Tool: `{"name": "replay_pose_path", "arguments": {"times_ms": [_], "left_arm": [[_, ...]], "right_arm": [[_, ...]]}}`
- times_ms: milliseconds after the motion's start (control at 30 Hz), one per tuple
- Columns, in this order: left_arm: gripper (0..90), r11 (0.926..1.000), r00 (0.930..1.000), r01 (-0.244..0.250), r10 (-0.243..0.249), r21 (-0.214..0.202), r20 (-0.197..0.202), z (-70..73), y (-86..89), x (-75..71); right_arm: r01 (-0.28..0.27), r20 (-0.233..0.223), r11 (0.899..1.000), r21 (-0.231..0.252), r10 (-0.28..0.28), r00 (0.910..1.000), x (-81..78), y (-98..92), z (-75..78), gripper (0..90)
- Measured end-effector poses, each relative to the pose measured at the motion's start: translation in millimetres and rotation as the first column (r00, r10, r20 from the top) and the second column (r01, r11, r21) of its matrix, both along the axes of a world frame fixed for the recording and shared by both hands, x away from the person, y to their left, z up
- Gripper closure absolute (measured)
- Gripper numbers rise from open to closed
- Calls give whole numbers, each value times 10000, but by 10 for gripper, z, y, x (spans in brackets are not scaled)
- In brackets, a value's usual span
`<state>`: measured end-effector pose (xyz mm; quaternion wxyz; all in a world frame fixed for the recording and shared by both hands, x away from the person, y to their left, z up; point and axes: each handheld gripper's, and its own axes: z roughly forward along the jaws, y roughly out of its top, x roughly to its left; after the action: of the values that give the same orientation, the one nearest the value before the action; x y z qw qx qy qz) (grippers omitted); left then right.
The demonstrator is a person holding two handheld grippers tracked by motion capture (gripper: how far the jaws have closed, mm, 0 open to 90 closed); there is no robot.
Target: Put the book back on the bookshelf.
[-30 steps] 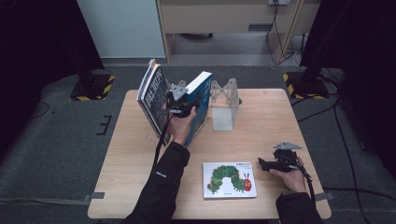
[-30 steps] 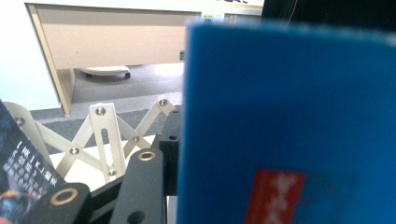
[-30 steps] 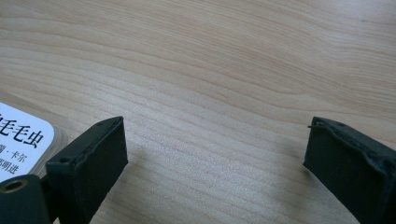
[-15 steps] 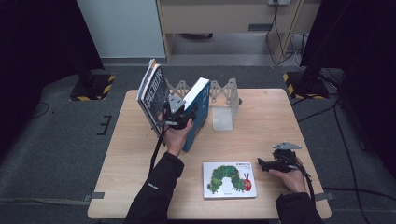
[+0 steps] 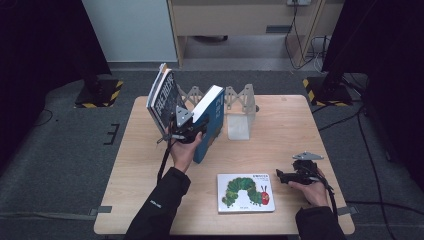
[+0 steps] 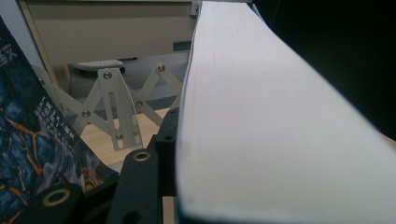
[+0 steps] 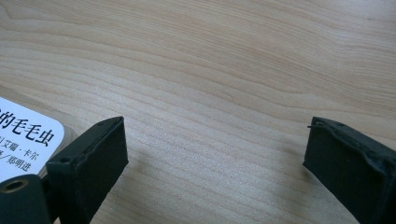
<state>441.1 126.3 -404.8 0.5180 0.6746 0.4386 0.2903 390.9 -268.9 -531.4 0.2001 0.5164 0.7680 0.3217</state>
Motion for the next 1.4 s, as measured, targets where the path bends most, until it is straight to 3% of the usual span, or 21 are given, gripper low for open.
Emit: {"name": "replay_pose_path", "arguments": {"times_ms": [133,233,500,733,933,1200,1400], "left_arm": [[534,10000,10000,-34,34,-22,-4,-29,41,-59],[551,9992,9999,88,-91,-377,-95,-53,51,-70],[595,9972,9969,-737,739,-87,264,-75,-32,-96],[595,9951,9949,-939,949,-299,328,-94,-75,-30],[595,9932,9929,-1134,1142,-244,335,-94,-160,51],[592,9921,9922,-1213,1221,-320,235,-89,-219,189],[538,9939,9954,-898,916,-639,262,-107,-162,140]], "right_arm": [[3,-48,10000,-7,-3,10000,-2,5,-3,63],[-13,-58,10000,-38,12,10000,-1,8,-6,65],[-68,-100,10000,-39,68,9999,2,9,-7,68],[-52,-115,10000,-18,52,9999,4,18,-8,69],[-80,-118,10000,-19,79,9999,9,15,-11,70],[-109,-146,9999,-8,109,9998,12,14,-13,71],[-91,-160,10000,-3,91,9998,11,10,-11,71]]}}
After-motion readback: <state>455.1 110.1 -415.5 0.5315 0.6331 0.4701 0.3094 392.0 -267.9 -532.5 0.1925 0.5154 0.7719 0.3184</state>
